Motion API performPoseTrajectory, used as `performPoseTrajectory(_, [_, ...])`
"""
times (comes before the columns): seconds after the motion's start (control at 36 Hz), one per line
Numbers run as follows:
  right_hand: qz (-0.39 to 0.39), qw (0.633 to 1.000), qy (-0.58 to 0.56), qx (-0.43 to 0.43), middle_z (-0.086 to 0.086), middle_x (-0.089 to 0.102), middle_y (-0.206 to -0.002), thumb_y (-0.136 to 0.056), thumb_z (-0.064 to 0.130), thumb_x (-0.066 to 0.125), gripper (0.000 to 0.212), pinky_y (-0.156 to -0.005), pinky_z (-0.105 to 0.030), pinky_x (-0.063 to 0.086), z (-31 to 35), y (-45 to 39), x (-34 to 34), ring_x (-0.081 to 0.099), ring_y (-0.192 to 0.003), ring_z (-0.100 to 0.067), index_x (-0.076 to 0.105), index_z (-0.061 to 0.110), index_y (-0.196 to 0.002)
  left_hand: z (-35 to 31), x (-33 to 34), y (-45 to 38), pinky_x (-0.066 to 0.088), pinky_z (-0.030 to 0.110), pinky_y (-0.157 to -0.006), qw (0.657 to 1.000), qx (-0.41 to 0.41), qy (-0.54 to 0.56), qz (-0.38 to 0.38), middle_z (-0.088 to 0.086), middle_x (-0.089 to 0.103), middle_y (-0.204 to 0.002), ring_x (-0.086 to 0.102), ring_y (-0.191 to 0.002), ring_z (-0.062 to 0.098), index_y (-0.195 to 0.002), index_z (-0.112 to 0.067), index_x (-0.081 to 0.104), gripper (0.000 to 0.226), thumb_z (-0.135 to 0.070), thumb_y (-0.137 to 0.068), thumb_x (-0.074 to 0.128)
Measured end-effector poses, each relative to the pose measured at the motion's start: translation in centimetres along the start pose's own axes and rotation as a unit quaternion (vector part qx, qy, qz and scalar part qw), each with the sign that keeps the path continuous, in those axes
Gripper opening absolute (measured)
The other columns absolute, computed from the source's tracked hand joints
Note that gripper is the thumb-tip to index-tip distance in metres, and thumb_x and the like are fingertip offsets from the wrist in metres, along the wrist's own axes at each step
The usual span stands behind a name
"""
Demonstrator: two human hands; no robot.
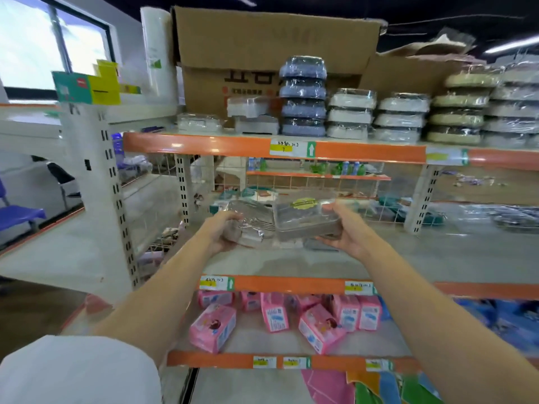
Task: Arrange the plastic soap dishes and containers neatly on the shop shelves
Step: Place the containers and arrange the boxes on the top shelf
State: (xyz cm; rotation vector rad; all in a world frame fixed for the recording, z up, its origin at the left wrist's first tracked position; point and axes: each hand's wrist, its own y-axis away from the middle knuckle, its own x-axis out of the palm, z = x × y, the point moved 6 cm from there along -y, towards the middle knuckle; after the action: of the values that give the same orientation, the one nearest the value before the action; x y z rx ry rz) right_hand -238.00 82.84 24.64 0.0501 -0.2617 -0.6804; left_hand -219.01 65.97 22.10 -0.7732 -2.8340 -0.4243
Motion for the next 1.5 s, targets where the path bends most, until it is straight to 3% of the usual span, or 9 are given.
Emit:
performPoseTrajectory(0.17, [-0.004,0.999,0.012,0.029,-0.009,0.062,-0.101,-0.093,0.019,0.057,0.010,-0.056,-0.032,0.052,-1.0,-3.3,-3.6,0.061,-0.086,-0.020,0.056,0.017,-0.103,2.9,3.2,-3.9,0.041,0.032,-0.064,1.000,-0.021,0.003,0.020,0.008,0.049,-0.081,0.045,-0.065,0.019,-0.080,-0.009,0.058,0.012,-0.003,-0.089,0.054])
performPoseTrajectory(0.39, [-0.048,0.996,0.034,0.071,-0.015,0.061,-0.105,-0.088,0.022,0.066,0.022,-0.074,-0.039,0.055,-3.9,-10.2,-8.5,0.060,-0.093,-0.025,0.060,0.009,-0.105,7.3,6.5,-10.0,0.046,0.028,-0.053,0.999,-0.041,-0.006,0.019,0.005,0.057,-0.091,0.054,-0.069,0.017,-0.103,-0.020,0.053,0.027,0.000,-0.086,0.060])
performPoseTrajectory(0.5, [-0.055,0.994,0.035,0.092,-0.015,0.059,-0.108,-0.086,0.024,0.067,0.038,-0.065,-0.036,0.055,-6.4,-12.9,-10.7,0.059,-0.098,-0.026,0.056,0.007,-0.118,10.4,7.8,-12.6,0.045,0.023,-0.050,0.997,-0.064,-0.003,0.032,0.003,0.061,-0.071,0.056,-0.053,0.013,-0.084,-0.018,0.056,0.017,-0.002,-0.088,0.059])
performPoseTrajectory(0.67, [-0.064,0.988,-0.011,0.138,-0.009,0.059,-0.098,-0.088,0.023,0.064,0.018,-0.058,-0.032,0.051,-10.5,-15.8,-13.3,0.059,-0.091,-0.022,0.059,0.013,-0.103,14.2,8.5,-15.7,0.045,0.017,-0.040,0.996,-0.093,-0.010,0.008,0.005,0.061,-0.070,0.056,-0.041,0.009,-0.089,-0.011,0.060,0.006,-0.006,-0.089,0.059])
performPoseTrajectory(0.83, [-0.086,0.981,-0.049,0.166,-0.008,0.057,-0.105,-0.089,0.025,0.063,0.011,-0.064,-0.032,0.049,-12.9,-18.0,-15.5,0.057,-0.095,-0.021,0.058,0.019,-0.095,15.0,7.9,-18.3,0.051,0.022,-0.052,0.995,-0.090,-0.033,-0.004,0.010,0.064,-0.078,0.062,-0.056,0.014,-0.088,-0.005,0.063,0.004,-0.008,-0.089,0.060])
performPoseTrajectory(1.11, [-0.078,0.982,0.031,0.171,-0.010,0.059,-0.094,-0.090,0.026,0.061,0.014,-0.065,-0.031,0.048,-14.2,-19.3,-17.6,0.057,-0.084,-0.020,0.057,0.014,-0.096,15.1,5.4,-20.0,0.048,0.026,-0.060,0.966,-0.104,-0.226,-0.075,0.009,0.062,-0.086,0.056,-0.065,0.018,-0.108,-0.003,0.060,0.033,-0.020,-0.082,0.072])
performPoseTrajectory(1.31, [-0.048,0.951,0.280,0.123,-0.006,0.058,-0.095,-0.089,0.049,0.058,0.049,-0.084,-0.037,0.051,-13.5,-20.3,-17.5,0.059,-0.088,-0.021,0.057,0.007,-0.115,14.5,5.4,-20.1,0.043,0.029,-0.066,0.935,-0.078,-0.333,-0.096,0.015,0.063,-0.089,0.058,-0.076,0.027,-0.110,0.005,0.062,0.041,-0.028,-0.085,0.070])
performPoseTrajectory(1.42, [-0.048,0.928,0.350,0.114,-0.012,0.063,-0.105,-0.089,0.055,0.053,0.055,-0.090,-0.039,0.050,-12.9,-20.4,-17.4,0.061,-0.097,-0.026,0.063,0.006,-0.110,13.9,6.2,-19.5,0.036,0.022,-0.042,0.911,-0.063,-0.396,-0.098,0.006,0.052,-0.065,0.047,-0.053,0.017,-0.123,0.001,0.056,0.043,-0.022,-0.088,0.066])
performPoseTrajectory(1.5, [-0.055,0.912,0.388,0.120,-0.016,0.059,-0.117,-0.090,0.059,0.048,0.064,-0.095,-0.039,0.046,-12.6,-20.6,-17.2,0.057,-0.109,-0.031,0.060,0.003,-0.119,13.8,6.7,-18.8,0.039,0.025,-0.044,0.902,-0.075,-0.413,-0.102,0.009,0.053,-0.065,0.050,-0.053,0.020,-0.121,0.007,0.053,0.046,-0.025,-0.090,0.064])
